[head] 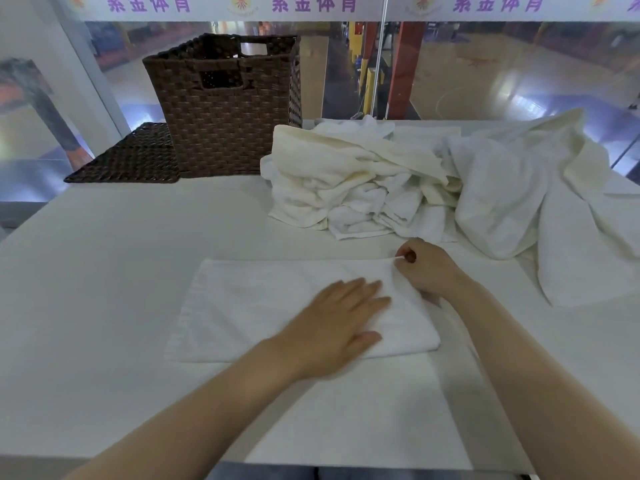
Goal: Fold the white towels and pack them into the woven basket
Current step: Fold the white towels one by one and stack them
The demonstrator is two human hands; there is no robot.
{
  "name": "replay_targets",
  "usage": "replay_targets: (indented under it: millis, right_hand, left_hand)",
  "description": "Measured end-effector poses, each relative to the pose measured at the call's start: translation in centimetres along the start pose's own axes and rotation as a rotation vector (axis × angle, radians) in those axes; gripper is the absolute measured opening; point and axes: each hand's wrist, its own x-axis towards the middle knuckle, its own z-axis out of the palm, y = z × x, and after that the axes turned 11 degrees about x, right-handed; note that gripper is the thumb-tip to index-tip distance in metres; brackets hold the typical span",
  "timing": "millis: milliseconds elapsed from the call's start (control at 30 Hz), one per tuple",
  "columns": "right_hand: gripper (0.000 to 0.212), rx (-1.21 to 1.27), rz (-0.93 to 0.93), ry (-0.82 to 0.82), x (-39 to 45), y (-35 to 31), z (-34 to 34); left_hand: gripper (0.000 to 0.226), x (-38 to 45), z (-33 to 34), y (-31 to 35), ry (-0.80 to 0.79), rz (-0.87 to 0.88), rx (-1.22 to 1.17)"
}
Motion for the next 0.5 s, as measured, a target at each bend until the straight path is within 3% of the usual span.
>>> replay_targets:
  millis: [200,367,500]
  right_hand:
    - [0.007,0.108,-0.002,-0.044,0.4,-0.1,-1.1]
    - [0.010,0.130,0.051,-0.158,0.9,-0.9,-2.1]
    - [0.014,0.085,0.081,-0.190,1.5,-1.3,-2.2]
  left_hand:
    - [0.047,2.9,1.0,5.0,0.161,0.250,0.115]
    - [0.016,4.1,1.8,7.2,0.333,0.196,0.198]
    - [0.031,4.7,1.8,7.9,0.277,0.118,0.341]
